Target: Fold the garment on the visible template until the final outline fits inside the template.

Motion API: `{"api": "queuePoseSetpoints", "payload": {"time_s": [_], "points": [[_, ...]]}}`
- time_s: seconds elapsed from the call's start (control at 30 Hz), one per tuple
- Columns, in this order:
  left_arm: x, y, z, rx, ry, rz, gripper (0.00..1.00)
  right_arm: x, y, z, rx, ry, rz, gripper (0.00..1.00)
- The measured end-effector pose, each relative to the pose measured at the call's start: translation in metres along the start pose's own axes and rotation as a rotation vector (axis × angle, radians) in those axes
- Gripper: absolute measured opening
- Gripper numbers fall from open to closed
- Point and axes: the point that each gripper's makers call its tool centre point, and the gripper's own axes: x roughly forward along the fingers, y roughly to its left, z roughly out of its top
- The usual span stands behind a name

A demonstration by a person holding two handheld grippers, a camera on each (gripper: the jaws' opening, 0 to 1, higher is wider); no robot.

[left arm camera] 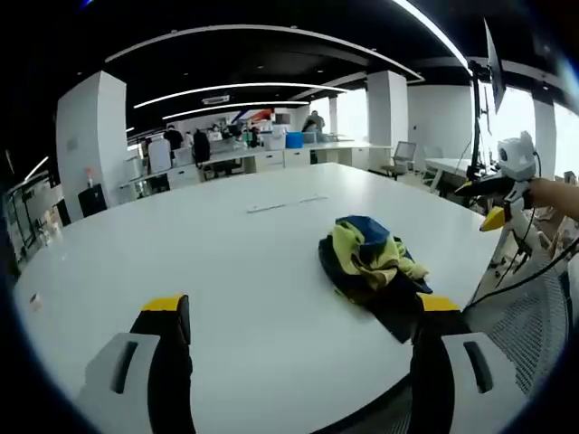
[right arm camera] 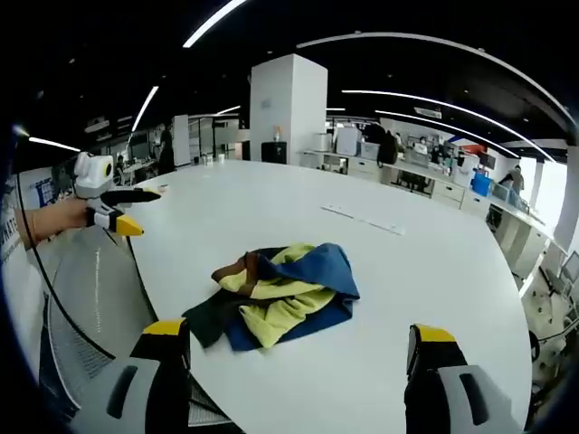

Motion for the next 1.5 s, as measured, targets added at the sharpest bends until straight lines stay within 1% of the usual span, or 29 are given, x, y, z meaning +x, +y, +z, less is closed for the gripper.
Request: {"api": "queuePoseSetpoints", "payload": {"time_s": [0.33, 0.67, 0.93, 1.13, 1.27, 1.33, 1.4, 1.5], "points": [[0.000, 0.002, 0.000, 0.004, 0.008, 0.006, 0.99, 0.000, -0.003, 0.003, 0.015, -0.018, 0.001, 1.00], [-0.001, 0.003, -0.003, 0.000, 0.016, 0.006, 0.99, 0.001, -0.006, 0.005, 0.008, -0.015, 0.000, 1.00], [-0.002, 0.006, -0.001, -0.024, 0.002, 0.014, 0.98, 0.001, -0.003, 0.007, 0.008, -0.025, 0.005, 1.00], [-0.001, 0.007, 0.001, -0.034, -0.008, 0.018, 0.97, 0.003, 0.003, 0.004, 0.021, -0.026, 0.014, 0.99], [-0.001, 0.008, 0.005, -0.044, -0.023, 0.017, 0.97, 0.004, 0.004, 0.002, 0.019, -0.017, 0.020, 0.99], [0.000, 0.009, 0.005, -0.046, -0.026, 0.012, 0.96, 0.004, 0.000, 0.006, 0.022, -0.027, 0.017, 0.99], [0.000, 0.011, 0.005, -0.048, -0.028, 0.010, 0.95, 0.003, -0.002, 0.012, 0.032, -0.050, 0.022, 0.99], [0.001, 0.011, 0.006, -0.064, -0.035, 0.003, 0.94, 0.003, -0.005, 0.015, 0.033, -0.058, 0.022, 0.99]]}}
